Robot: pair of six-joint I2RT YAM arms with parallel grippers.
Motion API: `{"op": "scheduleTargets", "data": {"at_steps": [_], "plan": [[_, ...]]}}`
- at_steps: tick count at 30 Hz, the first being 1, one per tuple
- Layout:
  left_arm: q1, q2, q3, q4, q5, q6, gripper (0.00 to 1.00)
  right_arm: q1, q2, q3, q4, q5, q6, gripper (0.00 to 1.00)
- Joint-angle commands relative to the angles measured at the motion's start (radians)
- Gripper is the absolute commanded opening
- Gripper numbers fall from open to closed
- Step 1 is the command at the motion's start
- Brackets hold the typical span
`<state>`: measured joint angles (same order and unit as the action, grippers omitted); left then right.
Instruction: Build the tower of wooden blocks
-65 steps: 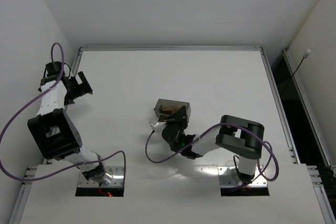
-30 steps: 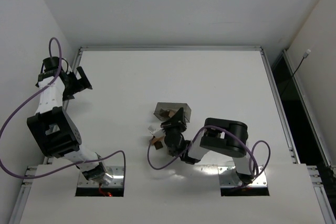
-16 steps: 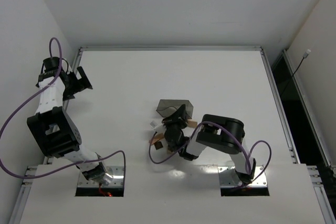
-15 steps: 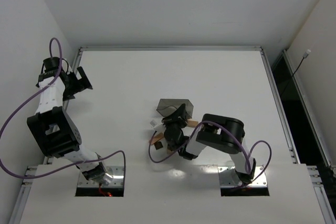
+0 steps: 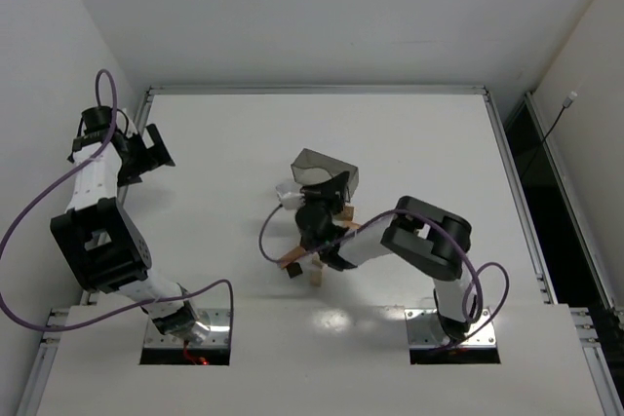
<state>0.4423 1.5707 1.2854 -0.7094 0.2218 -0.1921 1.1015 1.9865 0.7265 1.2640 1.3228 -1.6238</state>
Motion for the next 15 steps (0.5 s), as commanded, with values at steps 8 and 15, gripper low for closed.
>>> {"op": "scheduleTargets", "data": {"at_steps": [8,15], "plan": [[-0.065,-0.075,-0.004,0.033,-0.038,0.046,1.0,-0.359,0.071,0.968,-2.098,-0.617,1.642,0.0],[-0.074,-0.064,0.005,0.033,-0.027,0.057,1.0,-0.642,0.072,1.068,-2.178,-1.005,1.642,0.0]]}}
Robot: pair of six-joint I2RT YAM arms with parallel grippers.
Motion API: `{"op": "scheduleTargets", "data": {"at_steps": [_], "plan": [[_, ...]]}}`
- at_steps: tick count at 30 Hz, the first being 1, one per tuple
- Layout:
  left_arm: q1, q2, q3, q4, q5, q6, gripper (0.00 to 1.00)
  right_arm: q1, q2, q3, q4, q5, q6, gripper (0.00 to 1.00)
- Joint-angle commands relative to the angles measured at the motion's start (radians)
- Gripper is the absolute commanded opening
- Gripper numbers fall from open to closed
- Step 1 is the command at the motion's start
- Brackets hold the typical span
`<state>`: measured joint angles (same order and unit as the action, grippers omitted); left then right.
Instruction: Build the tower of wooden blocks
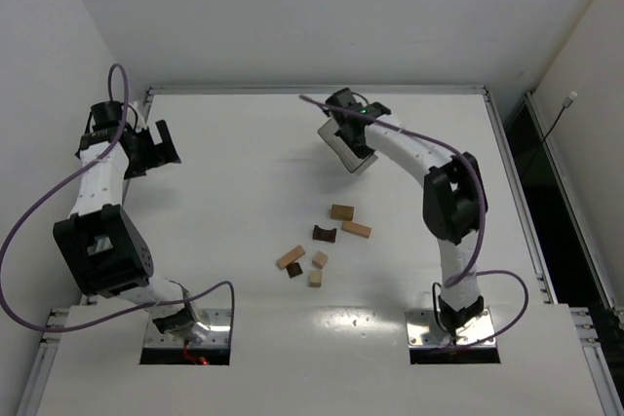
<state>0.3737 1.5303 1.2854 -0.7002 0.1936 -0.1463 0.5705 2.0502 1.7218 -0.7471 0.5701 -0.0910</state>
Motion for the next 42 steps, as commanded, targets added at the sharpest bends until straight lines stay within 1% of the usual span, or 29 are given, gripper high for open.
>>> {"op": "scheduleTargets", "data": {"at_steps": [1,2,3,4,5,6,8,9,12,15,21,29,34,35,36,39,40,42], "plan": [[-0.005,-0.013,0.005,0.024,0.01,0.011,1.0,-0.157,0.008,0.084,-0.178,-0.298,0.109,0.0],[-0.005,-0.013,0.005,0.024,0.01,0.011,1.0,-0.203,0.008,0.097,-0.188,-0.337,0.099,0.0],[-0.016,-0.001,0.005,0.024,0.01,0.011,1.0,-0.298,0.019,0.107,-0.189,-0.414,0.099,0.0],[-0.016,-0.001,0.005,0.024,0.01,0.002,1.0,-0.343,0.019,0.123,-0.189,-0.45,0.099,0.0],[-0.025,-0.001,0.005,0.024,0.01,0.002,1.0,-0.429,0.03,0.148,-0.199,-0.479,0.099,0.0],[-0.035,0.011,0.005,0.024,0.01,0.002,1.0,-0.466,0.03,0.16,-0.199,-0.53,0.088,0.0],[-0.035,0.024,0.015,0.024,0.01,0.002,1.0,-0.533,0.056,0.197,-0.199,-0.579,0.077,0.0],[-0.047,0.024,0.025,0.024,0.01,0.002,1.0,-0.587,0.065,0.206,-0.199,-0.608,0.077,0.0],[-0.056,0.047,0.046,0.024,0.01,-0.009,1.0,-0.667,0.106,0.26,-0.199,-0.662,0.057,0.0],[-0.065,0.07,0.057,0.024,0.01,-0.018,1.0,-0.716,0.155,0.306,-0.164,-0.688,0.045,0.0],[-0.075,0.079,0.09,0.004,0.001,0.001,1.0,-0.774,0.248,0.372,-0.071,-0.662,-0.004,0.0],[-0.075,0.108,0.143,-0.045,-0.019,0.01,1.0,-0.819,0.431,0.515,-0.052,-0.552,-0.062,0.0],[-0.075,0.129,0.153,-0.045,-0.019,0.01,1.0,-0.854,0.467,0.544,-0.052,-0.536,-0.062,0.01],[-0.075,0.129,0.153,-0.045,-0.01,0.01,1.0,-0.865,0.467,0.544,-0.052,-0.497,-0.049,0.1],[-0.075,0.129,0.153,-0.045,-0.01,0.01,1.0,-0.865,0.476,0.553,-0.052,-0.496,-0.049,0.2],[-0.075,0.14,0.153,-0.045,0.003,0.02,1.0,-0.885,0.476,0.553,-0.072,-0.538,-0.049,0.52],[-0.075,0.14,0.153,-0.045,0.012,0.021,1.0,-0.885,0.467,0.544,-0.081,-0.552,-0.049,0.7],[-0.075,0.129,0.131,-0.032,0.021,0.03,1.0,-0.894,0.426,0.533,-0.081,-0.594,-0.049,0.8]]}}
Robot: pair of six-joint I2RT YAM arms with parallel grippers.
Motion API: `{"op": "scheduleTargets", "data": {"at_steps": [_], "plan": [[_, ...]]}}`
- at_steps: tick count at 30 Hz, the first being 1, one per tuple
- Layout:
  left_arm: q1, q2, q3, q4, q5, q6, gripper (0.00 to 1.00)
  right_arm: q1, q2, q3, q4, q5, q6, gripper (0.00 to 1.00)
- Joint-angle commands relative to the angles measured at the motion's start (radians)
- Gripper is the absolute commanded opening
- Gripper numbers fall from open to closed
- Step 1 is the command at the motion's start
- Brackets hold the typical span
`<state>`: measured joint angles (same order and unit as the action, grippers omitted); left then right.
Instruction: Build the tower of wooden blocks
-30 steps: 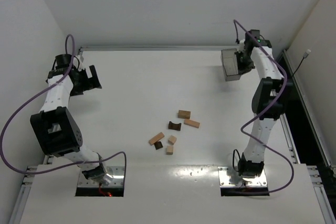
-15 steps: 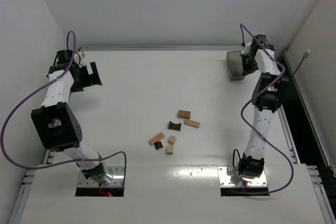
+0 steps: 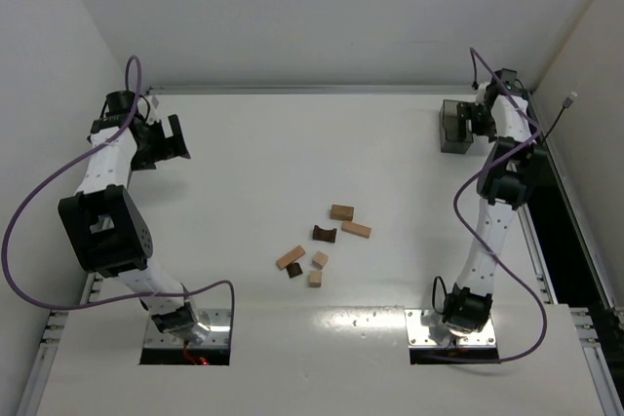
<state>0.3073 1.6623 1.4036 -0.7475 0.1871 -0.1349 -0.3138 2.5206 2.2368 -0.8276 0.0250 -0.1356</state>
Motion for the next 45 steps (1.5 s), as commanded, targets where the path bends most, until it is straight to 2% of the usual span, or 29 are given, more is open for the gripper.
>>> {"op": "scheduleTargets", "data": {"at_steps": [1,4,6,7,12,16,18,22,24,25,27,29,30,33,36,42,45], "plan": [[-0.008,-0.018,0.012,0.016,0.028,0.018,1.0,-0.01,-0.063,0.005,-0.001,-0.063,0.007,0.86],[-0.008,-0.053,-0.024,0.04,0.051,0.031,1.0,-0.01,-0.167,-0.04,-0.01,-0.154,0.007,0.89],[-0.026,-0.079,-0.038,0.062,0.051,0.031,1.0,0.002,-0.262,-0.152,0.051,-0.206,0.007,0.89],[-0.027,-0.107,-0.054,0.077,0.051,0.043,1.0,0.015,-0.373,-0.242,0.077,-0.224,0.007,0.89],[-0.097,-0.166,-0.113,0.109,0.038,0.063,1.0,0.068,-0.699,-0.495,0.247,-0.375,0.007,0.89],[-0.158,-0.202,-0.124,0.1,0.038,0.122,1.0,0.132,-0.891,-0.725,0.245,-0.421,-0.002,0.86],[-0.229,-0.219,-0.124,0.077,0.057,0.19,1.0,0.169,-0.954,-0.813,0.216,-0.462,-0.048,0.83],[-0.376,-0.253,-0.146,0.057,0.022,0.248,1.0,0.327,-1.095,-1.048,0.078,-0.557,-0.303,0.75],[-0.387,-0.253,-0.157,0.082,0.011,0.224,1.0,0.396,-1.118,-1.139,0.036,-0.574,-0.393,0.68],[-0.387,-0.253,-0.166,0.082,-0.001,0.212,1.0,0.469,-1.119,-1.158,0.004,-0.574,-0.445,0.68],[-0.387,-0.243,-0.166,0.091,-0.012,0.187,1.0,0.531,-1.119,-1.184,-0.021,-0.554,-0.479,0.67],[-0.387,-0.243,-0.166,0.091,-0.012,0.16,1.0,0.608,-1.103,-1.194,-0.01,-0.533,-0.48,0.66],[-0.387,-0.243,-0.175,0.103,-0.024,0.159,1.0,0.63,-1.085,-1.194,-0.001,-0.519,-0.48,0.6],[-0.387,-0.243,-0.184,0.103,-0.057,0.14,1.0,0.706,-1.011,-1.18,0.008,-0.448,-0.48,0.51],[-0.378,-0.265,-0.193,0.103,-0.084,0.139,1.0,0.755,-0.936,-1.166,0.037,-0.427,-0.455,0.5],[-0.378,-0.285,-0.181,0.094,-0.129,0.149,1.0,0.866,-0.864,-1.18,0.203,-0.309,-0.383,0.51],[-0.367,-0.285,-0.17,0.094,-0.153,0.158,1.0,0.875,-0.803,-1.146,0.223,-0.29,-0.358,0.51]]}}
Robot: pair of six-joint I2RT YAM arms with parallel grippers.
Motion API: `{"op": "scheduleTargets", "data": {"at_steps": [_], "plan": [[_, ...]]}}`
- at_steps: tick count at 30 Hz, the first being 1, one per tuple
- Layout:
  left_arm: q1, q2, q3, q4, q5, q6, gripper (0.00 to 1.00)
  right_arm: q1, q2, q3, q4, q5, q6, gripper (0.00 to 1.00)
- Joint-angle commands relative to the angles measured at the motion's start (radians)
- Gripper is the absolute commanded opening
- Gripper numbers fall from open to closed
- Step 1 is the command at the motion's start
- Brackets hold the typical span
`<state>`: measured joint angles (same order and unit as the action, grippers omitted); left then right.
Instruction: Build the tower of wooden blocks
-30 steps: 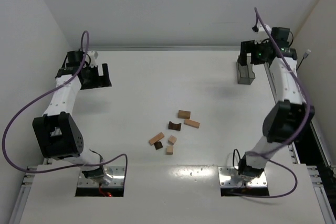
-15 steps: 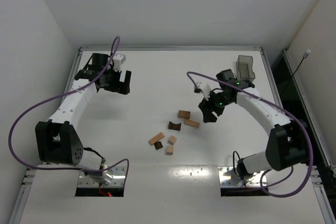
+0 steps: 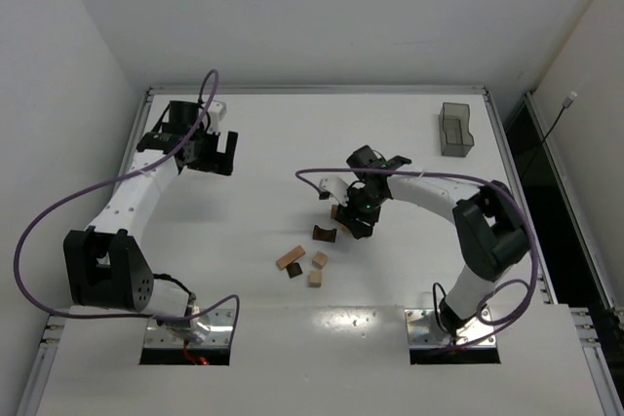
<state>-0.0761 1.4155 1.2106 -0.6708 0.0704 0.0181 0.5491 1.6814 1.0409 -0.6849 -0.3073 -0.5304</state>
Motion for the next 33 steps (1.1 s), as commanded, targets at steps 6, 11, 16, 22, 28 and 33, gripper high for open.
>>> {"op": "scheduleTargets", "data": {"at_steps": [6,11,16,22,28,33], "plan": [[0.059,-0.018,0.044,0.008,-0.037,0.014,1.0,0.055,0.101,0.073,0.125,0.112,0.076,0.51],[0.09,-0.009,0.044,0.008,-0.024,0.014,1.0,0.075,0.101,0.048,0.162,0.198,0.086,0.51],[0.099,0.0,0.044,0.008,-0.024,0.023,1.0,0.084,0.135,0.035,0.151,0.217,0.086,0.45],[0.128,0.019,0.053,0.017,-0.014,0.023,1.0,0.137,0.093,-0.051,0.173,0.267,0.086,0.41],[0.128,0.039,0.062,0.017,-0.014,0.023,1.0,0.155,0.093,-0.084,0.182,0.295,0.095,0.0],[0.137,0.048,0.063,0.017,-0.004,0.023,1.0,0.143,-0.047,-0.105,0.131,0.315,0.095,0.0]]}}
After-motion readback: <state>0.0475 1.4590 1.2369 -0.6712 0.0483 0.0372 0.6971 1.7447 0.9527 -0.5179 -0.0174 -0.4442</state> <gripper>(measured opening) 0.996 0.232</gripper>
